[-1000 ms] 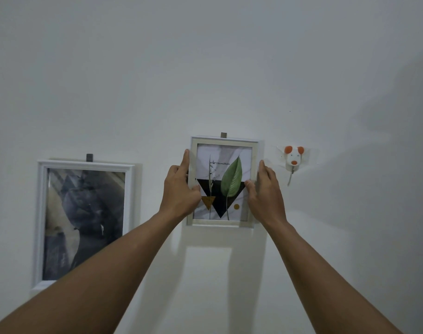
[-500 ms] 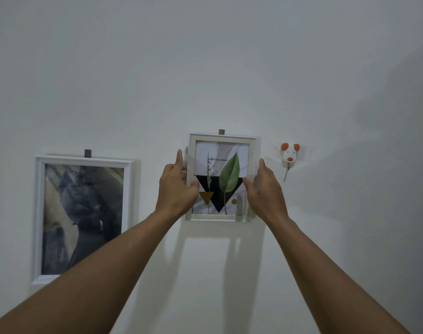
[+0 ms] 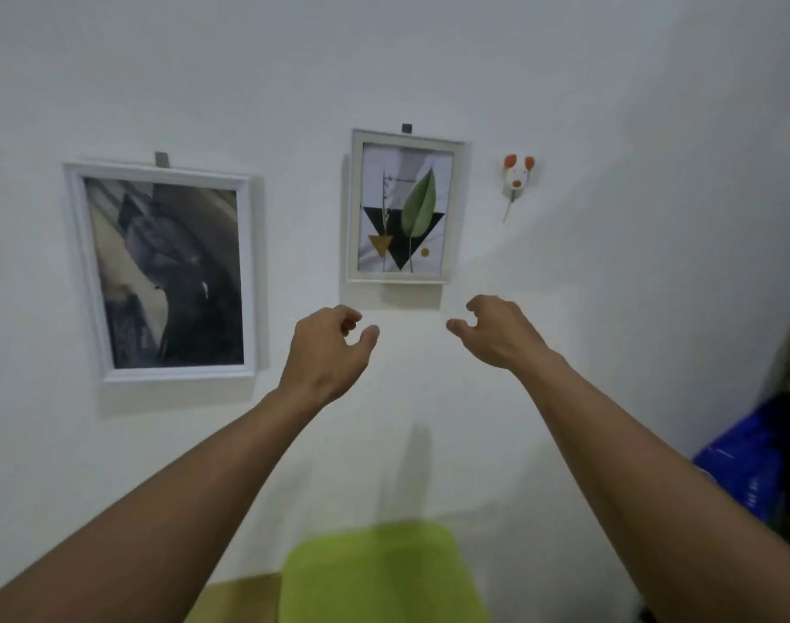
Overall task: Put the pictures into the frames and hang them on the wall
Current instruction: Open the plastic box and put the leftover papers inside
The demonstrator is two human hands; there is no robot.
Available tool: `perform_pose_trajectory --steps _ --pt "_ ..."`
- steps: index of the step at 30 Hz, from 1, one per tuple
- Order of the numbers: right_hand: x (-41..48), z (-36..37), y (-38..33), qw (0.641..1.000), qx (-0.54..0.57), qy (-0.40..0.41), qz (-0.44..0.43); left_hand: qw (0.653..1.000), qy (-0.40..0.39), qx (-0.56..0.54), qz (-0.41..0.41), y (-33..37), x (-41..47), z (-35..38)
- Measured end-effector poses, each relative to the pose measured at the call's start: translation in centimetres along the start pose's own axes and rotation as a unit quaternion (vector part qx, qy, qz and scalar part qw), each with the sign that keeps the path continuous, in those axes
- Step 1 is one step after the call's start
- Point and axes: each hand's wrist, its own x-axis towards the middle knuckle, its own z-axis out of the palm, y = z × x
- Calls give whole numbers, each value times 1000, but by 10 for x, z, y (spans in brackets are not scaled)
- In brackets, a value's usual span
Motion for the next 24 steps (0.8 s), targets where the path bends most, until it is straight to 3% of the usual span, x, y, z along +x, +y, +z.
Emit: perform_pose_trajectory --steps 8,16,24 --pt "-89 104 41 988 -13 -144 49 976 -172 43 -128 -68 -109 27" --pt "-133 234 116 957 -16 -281 70 926 -259 93 -259 -152 -209 79" --pt "-157 314 193 940 -25 -320 120 861 -332 189 -337 -203 -282 129"
